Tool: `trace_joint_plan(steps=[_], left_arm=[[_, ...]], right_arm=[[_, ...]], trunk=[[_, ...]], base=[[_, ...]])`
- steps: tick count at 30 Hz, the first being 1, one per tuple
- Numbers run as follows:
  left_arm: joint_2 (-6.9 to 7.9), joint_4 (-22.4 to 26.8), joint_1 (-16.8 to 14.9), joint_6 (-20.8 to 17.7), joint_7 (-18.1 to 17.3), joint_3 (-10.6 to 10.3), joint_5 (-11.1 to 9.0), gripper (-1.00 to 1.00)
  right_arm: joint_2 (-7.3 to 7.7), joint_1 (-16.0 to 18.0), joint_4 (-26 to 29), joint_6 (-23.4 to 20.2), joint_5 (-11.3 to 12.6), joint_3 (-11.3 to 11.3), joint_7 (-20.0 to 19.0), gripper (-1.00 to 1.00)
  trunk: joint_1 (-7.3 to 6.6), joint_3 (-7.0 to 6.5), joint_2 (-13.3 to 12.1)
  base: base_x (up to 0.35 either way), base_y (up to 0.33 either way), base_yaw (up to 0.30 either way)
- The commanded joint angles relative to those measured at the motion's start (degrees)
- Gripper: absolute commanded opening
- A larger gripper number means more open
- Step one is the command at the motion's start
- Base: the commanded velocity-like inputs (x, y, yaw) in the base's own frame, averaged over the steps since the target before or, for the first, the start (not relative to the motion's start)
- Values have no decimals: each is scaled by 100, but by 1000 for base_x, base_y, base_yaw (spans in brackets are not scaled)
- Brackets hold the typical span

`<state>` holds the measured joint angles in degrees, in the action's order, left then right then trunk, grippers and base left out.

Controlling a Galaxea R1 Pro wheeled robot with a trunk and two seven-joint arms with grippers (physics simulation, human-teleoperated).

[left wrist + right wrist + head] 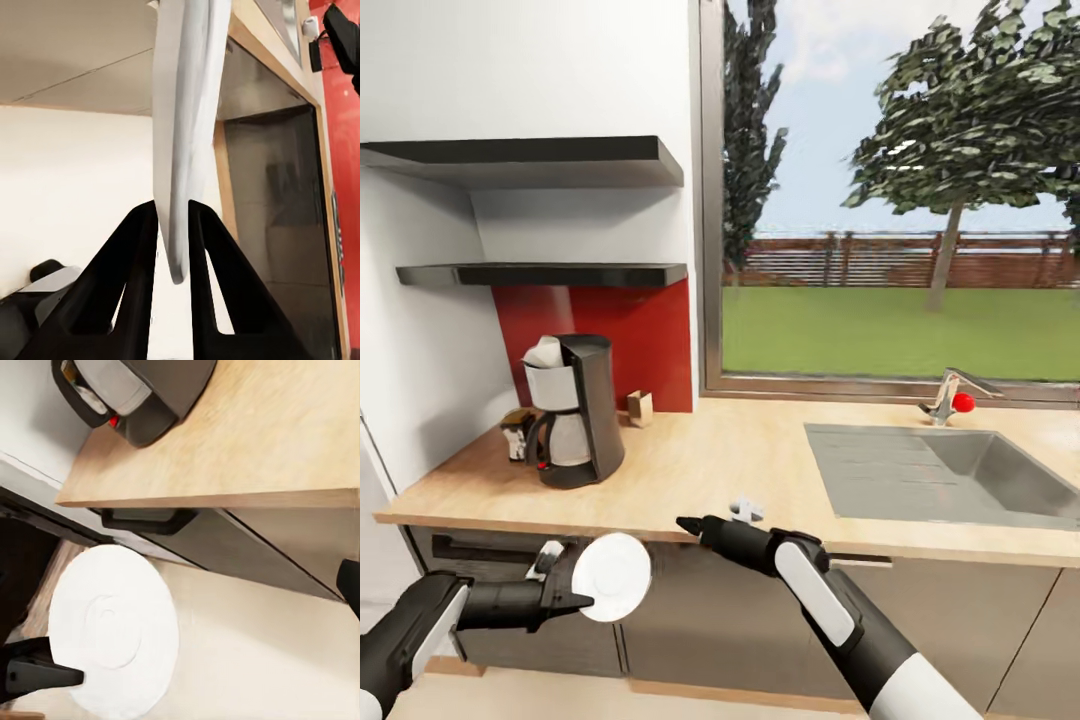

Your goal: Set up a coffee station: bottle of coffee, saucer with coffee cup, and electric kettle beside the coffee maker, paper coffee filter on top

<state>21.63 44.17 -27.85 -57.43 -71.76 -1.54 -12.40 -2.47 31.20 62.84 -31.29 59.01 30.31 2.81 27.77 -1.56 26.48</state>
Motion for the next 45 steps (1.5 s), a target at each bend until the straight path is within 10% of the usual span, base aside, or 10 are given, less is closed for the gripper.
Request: trace_joint_plan(steps=[1,9,14,28,40,45], left_arm=[[131,-9,6,-25,-102,-18,-29,-100],[908,-45,96,31,-627,-14,20,-100],[1085,-284,217,145,-652,25,-6,-100],[1091,-397,204,154,-663,473,-36,-100],[1089,-401,162,152,-588,503,-19,-100],[1085,-401,142,145,-417,933,-5,-100]], right_arm=[[3,1,-1,-16,41,11,30,100],[9,-14,-60,-32,29,35,35,100],[9,-20,-404,-35,12,161,29,100],[-14,-27,-3089,340,31,2579,12,100],[-34,-678,-5595,2035,33,3003,36,100],[1,-916,-6068,2349,47,2999,46,100]], trunk=[[-1,3,5],[-1,3,5],[-1,3,5],[-1,3,5],[-1,3,5],[-1,3,5]], base=[[-311,93,0],[-76,22,0],[-3,1,0],[0,0,0],[0,0,0],[0,0,0]])
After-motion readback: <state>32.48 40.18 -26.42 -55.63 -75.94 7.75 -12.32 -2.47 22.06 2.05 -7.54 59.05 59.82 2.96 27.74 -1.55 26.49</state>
